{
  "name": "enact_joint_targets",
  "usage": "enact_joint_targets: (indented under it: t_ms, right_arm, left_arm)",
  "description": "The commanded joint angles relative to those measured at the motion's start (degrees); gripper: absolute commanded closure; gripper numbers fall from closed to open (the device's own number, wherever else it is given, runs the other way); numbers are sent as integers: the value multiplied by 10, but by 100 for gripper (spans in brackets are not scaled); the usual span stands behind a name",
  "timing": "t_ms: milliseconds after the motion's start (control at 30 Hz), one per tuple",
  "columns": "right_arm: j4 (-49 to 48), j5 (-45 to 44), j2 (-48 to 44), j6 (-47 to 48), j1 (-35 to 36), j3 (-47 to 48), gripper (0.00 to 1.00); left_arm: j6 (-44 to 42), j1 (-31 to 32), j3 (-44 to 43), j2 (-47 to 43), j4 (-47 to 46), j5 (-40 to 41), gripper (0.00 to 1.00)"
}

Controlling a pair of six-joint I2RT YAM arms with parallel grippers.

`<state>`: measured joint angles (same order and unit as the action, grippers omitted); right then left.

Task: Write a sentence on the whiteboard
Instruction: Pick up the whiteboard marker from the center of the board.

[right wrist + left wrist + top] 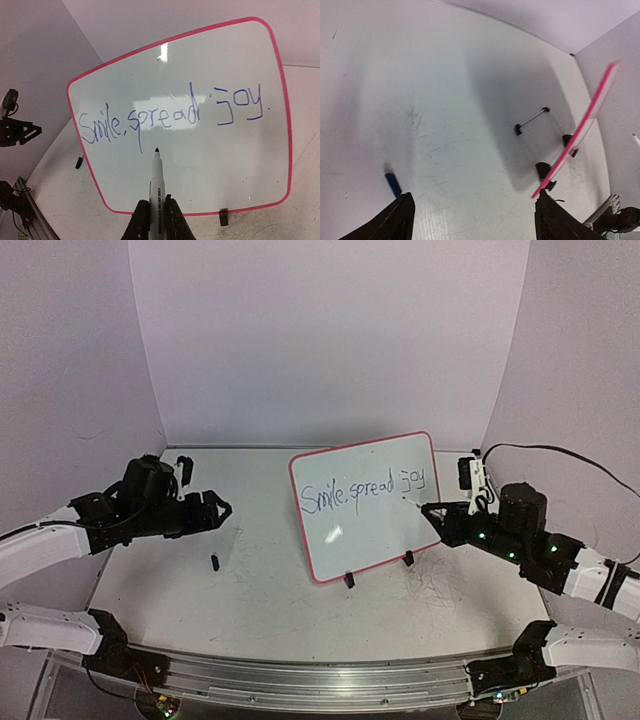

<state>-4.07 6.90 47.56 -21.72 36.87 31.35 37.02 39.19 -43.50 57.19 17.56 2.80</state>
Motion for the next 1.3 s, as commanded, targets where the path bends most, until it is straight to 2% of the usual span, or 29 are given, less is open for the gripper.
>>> enact_joint_targets:
  t_ms: [0,100,233,367,600,867,1067,1267]
  right_arm:
    - [-64,-35,37,29,66,15,100]
    - [-73,-61,70,36,101,23,100]
    - [-86,-65,87,35,112,15,100]
    - [-93,-61,75,36,113,0,100]
    - [-92,-56,70,39,112,-14,100]
    - [-97,-45,76,41,114,-16,100]
    - [-101,-46,78,42,114,-15,100]
    - [-108,-40,90,41,114,-14,100]
  left_arm:
    - [45,-24,10,35,136,29,17]
    - [42,-49,16,84,144,7,20]
    - [28,-71,3,164,139,0,28]
    - [10,-72,-28,239,130,-5,34]
    - [9,-71,-52,318,98,-14,39]
    - [10,-70,-64,363,84,19,54]
    - [4,-66,-66,369,85,51,56]
    - [-24,-65,-99,410,108,35,61]
